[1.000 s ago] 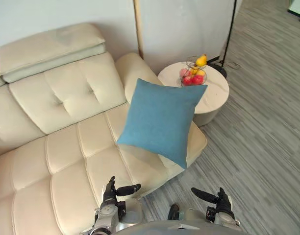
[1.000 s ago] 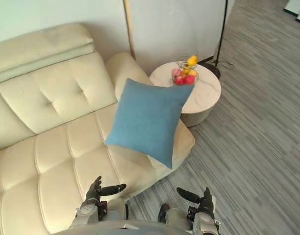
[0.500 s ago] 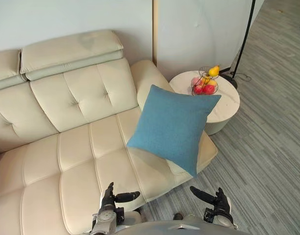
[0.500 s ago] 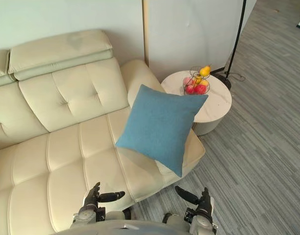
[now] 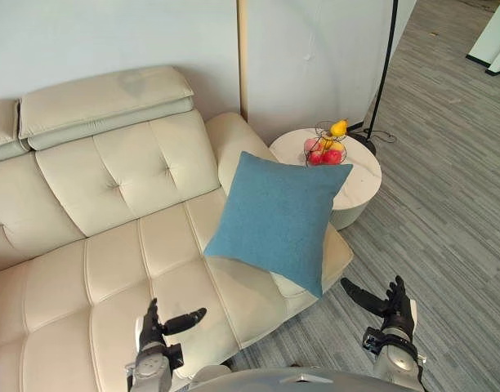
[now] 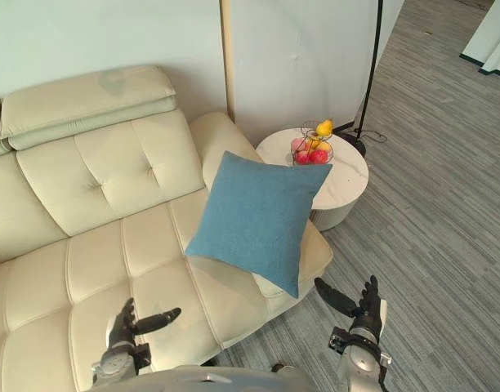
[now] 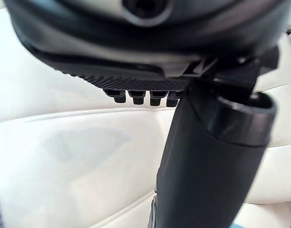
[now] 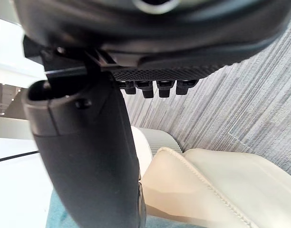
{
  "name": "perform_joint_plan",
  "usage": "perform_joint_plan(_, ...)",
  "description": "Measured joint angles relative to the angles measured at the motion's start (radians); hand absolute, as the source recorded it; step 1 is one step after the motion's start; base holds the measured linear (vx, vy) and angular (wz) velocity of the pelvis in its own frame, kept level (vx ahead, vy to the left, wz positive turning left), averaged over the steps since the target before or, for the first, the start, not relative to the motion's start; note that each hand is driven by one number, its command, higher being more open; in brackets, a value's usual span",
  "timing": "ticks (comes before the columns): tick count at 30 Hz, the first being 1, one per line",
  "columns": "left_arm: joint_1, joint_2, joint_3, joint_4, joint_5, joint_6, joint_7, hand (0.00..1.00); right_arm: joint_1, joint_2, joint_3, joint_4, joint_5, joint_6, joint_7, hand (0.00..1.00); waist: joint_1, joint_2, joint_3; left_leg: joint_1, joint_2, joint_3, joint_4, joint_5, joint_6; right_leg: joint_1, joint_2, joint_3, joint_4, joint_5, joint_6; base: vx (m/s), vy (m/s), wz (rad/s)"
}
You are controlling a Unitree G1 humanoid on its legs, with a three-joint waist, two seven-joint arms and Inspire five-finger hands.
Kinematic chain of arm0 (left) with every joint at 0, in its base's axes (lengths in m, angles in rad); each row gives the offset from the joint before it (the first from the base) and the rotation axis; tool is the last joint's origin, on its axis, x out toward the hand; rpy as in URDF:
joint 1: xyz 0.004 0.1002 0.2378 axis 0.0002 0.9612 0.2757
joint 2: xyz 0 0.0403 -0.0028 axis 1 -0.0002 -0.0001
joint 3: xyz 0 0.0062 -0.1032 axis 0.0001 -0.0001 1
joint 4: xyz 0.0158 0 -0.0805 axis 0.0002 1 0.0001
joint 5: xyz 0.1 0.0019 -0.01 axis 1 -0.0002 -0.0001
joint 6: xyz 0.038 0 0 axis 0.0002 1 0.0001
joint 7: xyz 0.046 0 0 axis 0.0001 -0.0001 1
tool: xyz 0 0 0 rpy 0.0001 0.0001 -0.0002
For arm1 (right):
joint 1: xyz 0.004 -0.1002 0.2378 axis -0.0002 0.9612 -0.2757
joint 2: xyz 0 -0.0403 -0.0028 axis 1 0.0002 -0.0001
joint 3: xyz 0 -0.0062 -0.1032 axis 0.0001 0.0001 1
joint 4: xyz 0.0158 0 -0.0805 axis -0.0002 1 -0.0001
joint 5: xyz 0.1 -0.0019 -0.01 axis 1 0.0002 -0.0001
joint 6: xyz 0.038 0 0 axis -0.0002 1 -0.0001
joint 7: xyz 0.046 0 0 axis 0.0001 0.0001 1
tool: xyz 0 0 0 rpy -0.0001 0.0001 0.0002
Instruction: Pick up cushions and gather them together orderly.
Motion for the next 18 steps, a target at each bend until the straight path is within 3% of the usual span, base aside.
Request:
perform_joint_plan(4,0.011,0.038,0.024,-0.105,-0.007,-0.001,0.001,1.0,0.007,-0.021,0.004,-0.05,-0.001,-0.001,0.031,1.0,-0.002,0.011,-0.007,0.003,0.001,0.003,-0.01,0.0,0.0,0.011,0.008,0.009,-0.028,0.015,0.001,-0.01,0.014,-0.07)
perform_joint_plan(13,-0.063,0.051,0.011,-0.136,-0.008,-0.002,0.022,1.0,-0.071,-0.093,0.096,-0.027,0.001,-0.002,0.073,1.0,-0.003,0.02,-0.011,-0.04,-0.001,-0.004,-0.021,0.009,0.005,-0.025,0.021,0.018,-0.085,0.057,-0.007,0.0,0.005,-0.03)
perform_joint_plan(18,-0.203,0.071,-0.053,-0.136,-0.008,-0.002,0.046,1.0,-0.209,-0.121,0.161,0.017,0.024,-0.002,0.076,1.0,-0.003,0.021,0.064,-0.107,-0.005,-0.007,-0.003,0.024,0.015,-0.069,0.024,0.035,-0.119,0.101,-0.021,-0.05,0.033,0.0)
